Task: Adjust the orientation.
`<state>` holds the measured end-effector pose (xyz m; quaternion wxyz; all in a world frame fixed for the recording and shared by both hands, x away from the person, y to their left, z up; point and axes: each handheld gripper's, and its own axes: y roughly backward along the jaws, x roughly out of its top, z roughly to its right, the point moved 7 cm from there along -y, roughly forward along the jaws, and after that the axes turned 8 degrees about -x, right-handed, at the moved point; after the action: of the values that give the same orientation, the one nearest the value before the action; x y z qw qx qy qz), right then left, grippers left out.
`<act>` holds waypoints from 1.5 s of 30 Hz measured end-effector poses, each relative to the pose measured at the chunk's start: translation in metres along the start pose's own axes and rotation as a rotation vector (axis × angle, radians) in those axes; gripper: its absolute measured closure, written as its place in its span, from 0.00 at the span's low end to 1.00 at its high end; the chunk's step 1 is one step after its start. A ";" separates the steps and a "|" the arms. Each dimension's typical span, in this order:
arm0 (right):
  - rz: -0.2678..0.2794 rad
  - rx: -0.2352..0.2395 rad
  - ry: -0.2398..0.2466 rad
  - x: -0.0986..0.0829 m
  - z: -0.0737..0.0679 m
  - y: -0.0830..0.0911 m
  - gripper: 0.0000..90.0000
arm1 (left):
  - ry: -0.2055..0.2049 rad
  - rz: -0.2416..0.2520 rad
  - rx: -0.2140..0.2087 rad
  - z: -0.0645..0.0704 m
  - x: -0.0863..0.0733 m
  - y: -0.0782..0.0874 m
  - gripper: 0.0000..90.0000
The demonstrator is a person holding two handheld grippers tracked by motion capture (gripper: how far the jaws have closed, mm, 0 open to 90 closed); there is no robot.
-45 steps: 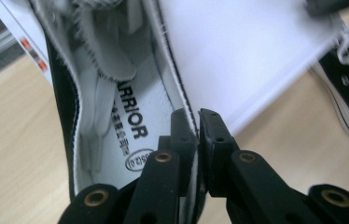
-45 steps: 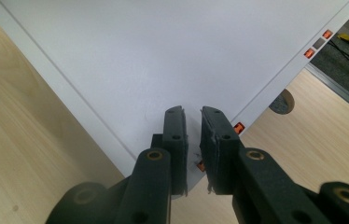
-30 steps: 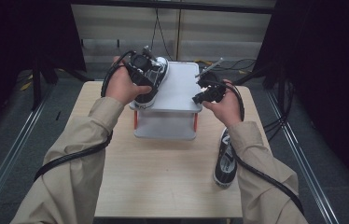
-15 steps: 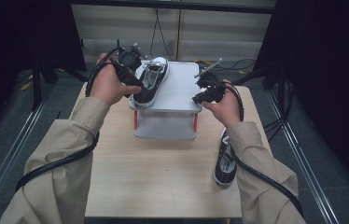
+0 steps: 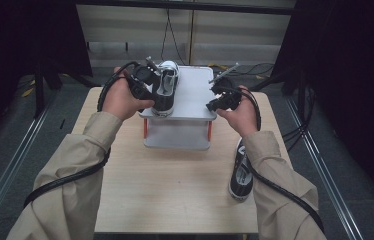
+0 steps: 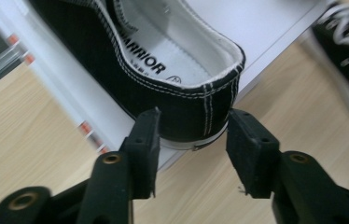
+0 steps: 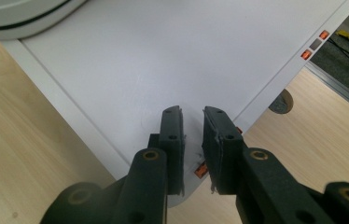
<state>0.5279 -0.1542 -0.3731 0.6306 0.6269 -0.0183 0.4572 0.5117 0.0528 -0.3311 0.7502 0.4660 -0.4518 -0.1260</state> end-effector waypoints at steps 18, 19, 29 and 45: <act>0.005 -0.006 0.016 0.001 -0.001 -0.001 0.87 | -0.057 0.023 0.017 0.002 0.010 -0.011 0.59; 0.002 -0.011 0.022 0.001 -0.001 -0.001 0.87 | -0.054 0.015 0.020 0.002 0.010 -0.011 0.59; -0.021 -0.067 0.039 0.002 0.003 0.001 0.68 | -0.016 0.007 0.026 -0.002 -0.001 -0.011 0.43; -0.075 -0.016 0.029 -0.022 0.004 0.053 0.51 | -0.024 -0.035 0.031 0.014 -0.034 0.005 0.25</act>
<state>0.4857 -0.1805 -0.3448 0.6523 0.6155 0.0104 0.4422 0.4805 0.0684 -0.3443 0.7353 0.4839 -0.4542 -0.1378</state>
